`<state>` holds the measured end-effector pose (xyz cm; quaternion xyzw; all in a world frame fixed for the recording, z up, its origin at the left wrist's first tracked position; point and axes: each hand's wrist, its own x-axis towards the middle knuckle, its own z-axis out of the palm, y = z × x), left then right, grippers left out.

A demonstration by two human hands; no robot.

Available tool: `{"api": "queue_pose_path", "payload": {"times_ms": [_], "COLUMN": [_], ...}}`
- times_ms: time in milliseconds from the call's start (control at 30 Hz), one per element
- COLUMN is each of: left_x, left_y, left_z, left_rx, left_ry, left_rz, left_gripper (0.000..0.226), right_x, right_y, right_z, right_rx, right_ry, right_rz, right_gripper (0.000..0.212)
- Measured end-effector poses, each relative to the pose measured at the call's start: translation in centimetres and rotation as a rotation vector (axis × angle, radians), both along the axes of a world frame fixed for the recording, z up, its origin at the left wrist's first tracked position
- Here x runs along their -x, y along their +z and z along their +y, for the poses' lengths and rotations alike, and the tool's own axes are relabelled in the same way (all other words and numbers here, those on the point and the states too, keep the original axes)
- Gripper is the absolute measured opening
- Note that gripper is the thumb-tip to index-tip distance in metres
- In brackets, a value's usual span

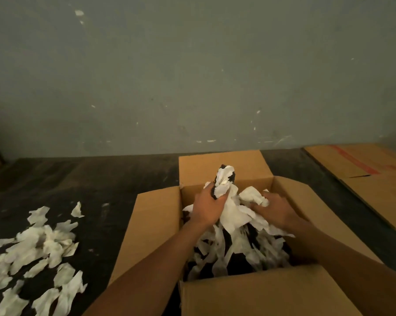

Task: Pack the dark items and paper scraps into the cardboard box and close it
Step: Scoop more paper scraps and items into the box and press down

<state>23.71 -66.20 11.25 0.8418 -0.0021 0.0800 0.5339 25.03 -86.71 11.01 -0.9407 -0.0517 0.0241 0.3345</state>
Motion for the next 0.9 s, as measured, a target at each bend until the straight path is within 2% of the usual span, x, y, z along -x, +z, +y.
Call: {"api": "queue_pose_path", "payload": {"times_ms": [133,200,267,367,467,667,767,900], "left_x": [-1.2,-1.3,-1.1,-1.1,-1.1,-2.1,-2.3,-2.7], "left_y": [-1.1,-0.6,-0.3,-1.4,-4.0,-8.5,-9.7,-10.4], "left_z": [0.9,1.3,1.6,1.0,-0.5,-2.3,-3.1,-3.4], "left_rx": [-0.479,-0.764,-0.894,-0.937,-1.017,-1.053,-1.042,-1.016], "left_ry": [-0.277,-0.403,-0.466,-0.492,-0.564,-0.636,-0.63,-0.627], "left_rz": [0.383,0.518,0.547,0.529,0.498,0.493,0.475,0.464], "left_gripper": [0.091,0.109,0.118,0.123,0.119,0.121,0.126,0.128], "right_x": [-0.8,-1.4,-2.0,-2.5,-3.0,-4.3,-5.1,-5.8], "right_y": [-0.6,-0.2,0.1,-0.9,-4.0,-8.3,-9.1,-11.4], "right_z": [-1.0,-1.5,-1.6,-1.0,-0.3,-0.7,-0.5,-1.1], "right_rx": [0.016,0.03,0.081,0.29,0.504,0.675,0.738,0.806], "right_ry": [-0.01,0.014,0.04,0.119,0.293,0.361,0.368,0.446], "right_rz": [0.103,0.166,0.181,0.212,0.346,0.594,0.626,0.589], "right_gripper": [0.082,0.082,0.073,0.066,0.068,0.065,0.061,0.069]}}
